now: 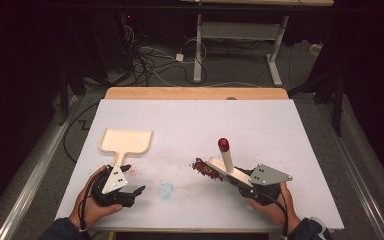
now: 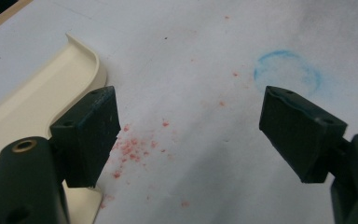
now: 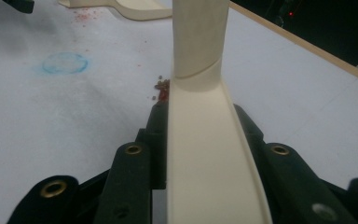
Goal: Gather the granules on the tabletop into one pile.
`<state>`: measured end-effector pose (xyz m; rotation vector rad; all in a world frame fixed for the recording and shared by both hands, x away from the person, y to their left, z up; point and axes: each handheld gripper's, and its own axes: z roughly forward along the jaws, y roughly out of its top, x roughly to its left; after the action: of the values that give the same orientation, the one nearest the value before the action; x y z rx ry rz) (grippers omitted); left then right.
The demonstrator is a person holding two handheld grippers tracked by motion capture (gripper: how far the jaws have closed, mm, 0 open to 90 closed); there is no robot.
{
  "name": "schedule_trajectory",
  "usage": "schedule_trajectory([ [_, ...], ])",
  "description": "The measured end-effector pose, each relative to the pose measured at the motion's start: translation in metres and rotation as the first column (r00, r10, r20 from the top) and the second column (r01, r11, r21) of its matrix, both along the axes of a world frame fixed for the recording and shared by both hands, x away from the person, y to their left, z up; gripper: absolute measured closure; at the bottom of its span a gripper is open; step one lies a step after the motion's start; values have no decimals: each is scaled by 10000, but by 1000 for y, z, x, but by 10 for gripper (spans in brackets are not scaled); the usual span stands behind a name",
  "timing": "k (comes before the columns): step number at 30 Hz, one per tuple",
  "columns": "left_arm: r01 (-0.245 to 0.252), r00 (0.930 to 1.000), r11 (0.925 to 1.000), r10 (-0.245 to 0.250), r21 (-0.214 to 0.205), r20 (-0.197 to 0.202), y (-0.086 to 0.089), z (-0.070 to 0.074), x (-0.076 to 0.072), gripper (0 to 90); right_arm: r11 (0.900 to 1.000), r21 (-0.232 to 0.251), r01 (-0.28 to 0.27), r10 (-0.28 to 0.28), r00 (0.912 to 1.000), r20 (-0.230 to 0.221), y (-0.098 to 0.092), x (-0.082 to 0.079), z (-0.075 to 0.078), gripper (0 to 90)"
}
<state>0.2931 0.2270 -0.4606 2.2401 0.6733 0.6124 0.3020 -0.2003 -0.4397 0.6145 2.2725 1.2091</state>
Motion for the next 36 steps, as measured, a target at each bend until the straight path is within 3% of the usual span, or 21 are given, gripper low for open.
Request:
schedule_trajectory([
  [3, 17, 10000, 10000, -17, -19, -20, 0, 0, 2, 193, 9995, 309, 4, -2, 10000, -63, -2, -1, 2, 675],
  [9, 37, 10000, 10000, -37, -78, 57, -1, 2, 4, 193, 9981, 405, 461, -466, 9989, 112, -10, -1, 10, 675],
  [18, 55, 9998, 9999, -53, -97, 192, -3, 4, 9, 193, 9949, 827, 570, -575, 9983, 31, -36, -5, 28, 674],
  [24, 88, 9996, 9999, -85, -119, 253, -5, 5, 13, 193, 9931, 1016, 591, -536, 9970, -564, -53, -14, 35, 674],
  [28, 98, 9997, 9999, -95, -127, 229, -4, 5, 13, 193, 9896, 1340, 515, -345, 9914, -1266, -63, -23, 38, 673],
  [31, 90, 9997, 9999, -87, -104, 231, -4, 6, 12, 193, 9912, 1261, 409, -172, 9828, -1837, -67, -28, 40, 673],
  [36, 79, 9998, 9999, -77, -67, 201, -5, 5, 12, 193, 9918, 1158, 541, -179, 9560, -2928, -70, -25, 36, 669],
])
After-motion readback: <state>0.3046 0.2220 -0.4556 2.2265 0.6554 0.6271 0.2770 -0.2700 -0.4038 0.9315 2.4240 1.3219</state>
